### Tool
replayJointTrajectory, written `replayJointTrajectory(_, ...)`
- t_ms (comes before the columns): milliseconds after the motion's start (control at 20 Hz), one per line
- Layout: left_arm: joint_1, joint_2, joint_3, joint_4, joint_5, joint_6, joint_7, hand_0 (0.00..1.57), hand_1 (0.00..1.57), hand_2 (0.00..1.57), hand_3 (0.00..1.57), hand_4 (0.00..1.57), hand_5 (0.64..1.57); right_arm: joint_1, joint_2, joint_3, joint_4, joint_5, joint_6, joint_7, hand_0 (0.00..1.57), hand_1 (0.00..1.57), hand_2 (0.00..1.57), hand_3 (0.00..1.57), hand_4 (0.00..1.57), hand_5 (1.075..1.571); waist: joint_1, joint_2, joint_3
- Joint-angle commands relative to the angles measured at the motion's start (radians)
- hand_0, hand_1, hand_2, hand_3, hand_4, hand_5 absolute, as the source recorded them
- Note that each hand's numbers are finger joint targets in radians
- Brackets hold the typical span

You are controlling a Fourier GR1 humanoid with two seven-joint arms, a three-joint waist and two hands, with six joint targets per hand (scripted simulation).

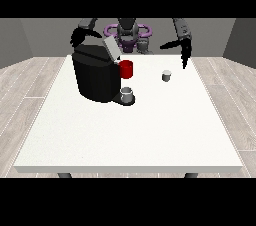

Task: Insert the coffee pod into the coffee machine and close the lid

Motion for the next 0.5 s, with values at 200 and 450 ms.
replayJointTrajectory(200, -0.086, -0.010, -0.006, 0.245, -0.096, 0.041, -0.083, 0.00, 0.00, 0.00, 0.00, 0.00, 1.571, -0.065, 0.010, 0.017, -0.031, 0.004, -0.027, 0.092, 0.00, 0.00, 0.00, 0.00, 0.28, 1.571, -0.013, 0.042, -0.0004)
replayJointTrajectory(450, -0.112, -0.008, -0.072, 0.269, -0.193, 0.057, -0.078, 0.00, 0.00, 0.00, 0.00, 0.00, 1.571, -0.088, 0.004, -0.024, 0.061, 0.011, -0.051, 0.057, 0.00, 0.00, 0.00, 0.00, 0.35, 1.571, 0.018, 0.031, 0.0000)
